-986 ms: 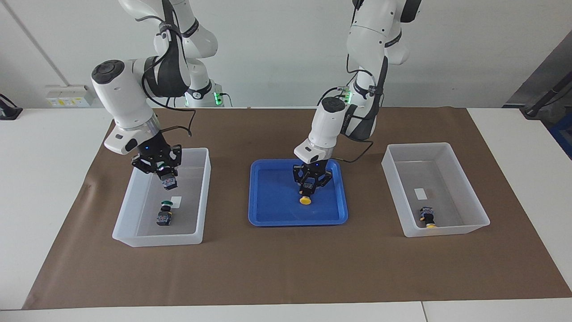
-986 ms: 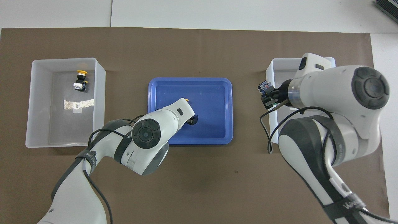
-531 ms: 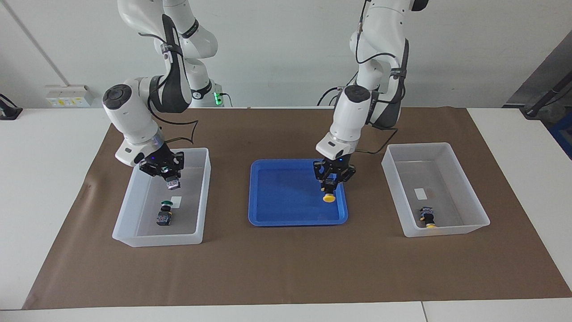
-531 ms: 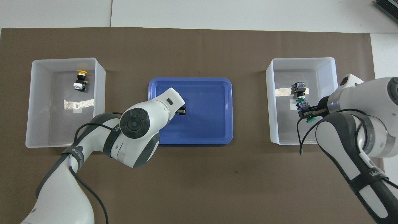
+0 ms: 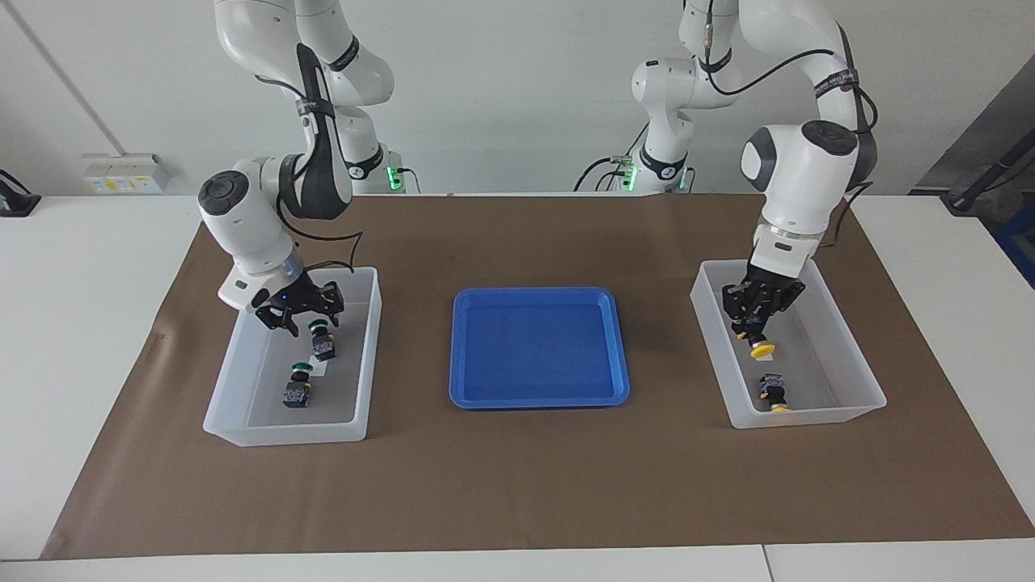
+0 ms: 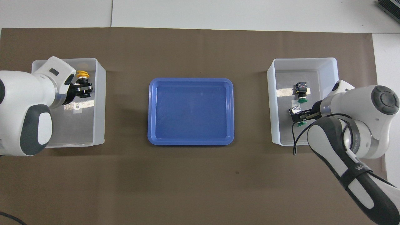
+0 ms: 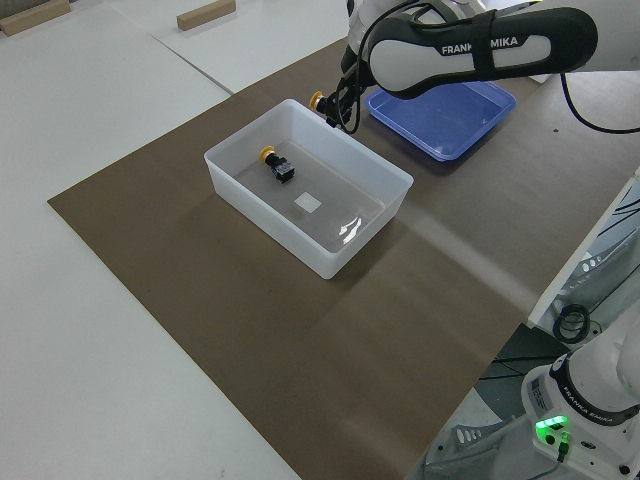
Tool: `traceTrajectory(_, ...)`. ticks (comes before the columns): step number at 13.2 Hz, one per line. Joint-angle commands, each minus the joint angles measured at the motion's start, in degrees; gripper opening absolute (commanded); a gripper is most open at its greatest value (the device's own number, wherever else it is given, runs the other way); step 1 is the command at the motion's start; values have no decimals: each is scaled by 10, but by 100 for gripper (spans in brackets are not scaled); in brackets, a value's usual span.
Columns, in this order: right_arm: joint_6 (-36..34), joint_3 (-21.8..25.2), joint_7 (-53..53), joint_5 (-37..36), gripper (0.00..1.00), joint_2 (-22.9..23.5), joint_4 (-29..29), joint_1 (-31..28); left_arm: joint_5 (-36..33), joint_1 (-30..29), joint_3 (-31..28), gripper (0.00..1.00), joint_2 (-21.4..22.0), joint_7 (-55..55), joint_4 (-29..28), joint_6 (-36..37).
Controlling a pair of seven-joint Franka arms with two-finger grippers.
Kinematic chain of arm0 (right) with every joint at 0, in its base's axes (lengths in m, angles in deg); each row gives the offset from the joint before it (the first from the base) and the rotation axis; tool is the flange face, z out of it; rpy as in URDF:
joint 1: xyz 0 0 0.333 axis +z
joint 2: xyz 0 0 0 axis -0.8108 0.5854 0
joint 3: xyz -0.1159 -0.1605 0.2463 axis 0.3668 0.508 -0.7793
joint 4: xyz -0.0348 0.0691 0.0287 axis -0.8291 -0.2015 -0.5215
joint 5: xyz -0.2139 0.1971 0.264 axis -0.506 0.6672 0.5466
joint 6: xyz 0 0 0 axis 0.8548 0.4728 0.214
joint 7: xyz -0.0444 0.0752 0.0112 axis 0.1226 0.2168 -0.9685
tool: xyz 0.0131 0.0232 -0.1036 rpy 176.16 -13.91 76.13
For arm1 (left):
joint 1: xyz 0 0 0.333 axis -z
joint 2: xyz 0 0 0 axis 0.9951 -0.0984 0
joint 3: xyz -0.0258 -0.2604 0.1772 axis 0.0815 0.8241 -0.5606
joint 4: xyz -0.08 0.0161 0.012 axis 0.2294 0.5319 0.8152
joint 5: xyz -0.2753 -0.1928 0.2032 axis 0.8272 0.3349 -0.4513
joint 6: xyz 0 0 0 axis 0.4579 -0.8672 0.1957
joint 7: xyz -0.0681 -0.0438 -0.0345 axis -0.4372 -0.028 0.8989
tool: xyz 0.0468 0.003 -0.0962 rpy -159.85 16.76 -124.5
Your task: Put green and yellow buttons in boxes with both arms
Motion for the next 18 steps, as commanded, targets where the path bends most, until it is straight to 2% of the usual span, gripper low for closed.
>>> traceTrajectory(1, -14, -6, 25, 0, 100, -15, -29, -6, 4, -39, 7, 0, -17, -68, -2, -45)
traceTrajectory(4, -68, -6, 142, -2, 100, -33, -87, -1, 4, -71, 7, 0, -48, -117, -1, -99)
traceTrajectory(7, -158, -6, 231, -3, 100, -34, -166, -6, 4, -78, 7, 0, -92, -120, 4, -164)
traceTrajectory(10, -249, 3, 246, -50, 100, -37, -233, -10, 3, -86, 7, 0, -111, -142, 5, -182)
traceTrajectory(13, -297, 14, 249, -53, 100, -71, -249, -12, 3, -86, 7, 0, -139, -170, 5, -220)
traceTrajectory(15, -346, 15, 249, -53, 100, -74, -286, -21, 3, -84, 7, 1, -157, -170, 5, -249)
traceTrajectory(17, -400, 14, 248, -54, 100, -73, -322, -33, 3, -80, 7, 8, -163, -171, 5, -262)
traceTrajectory(18, -418, 15, 248, -54, 100, -76, -325, -34, 3, -80, 7, 26, -165, -171, 5, -264)
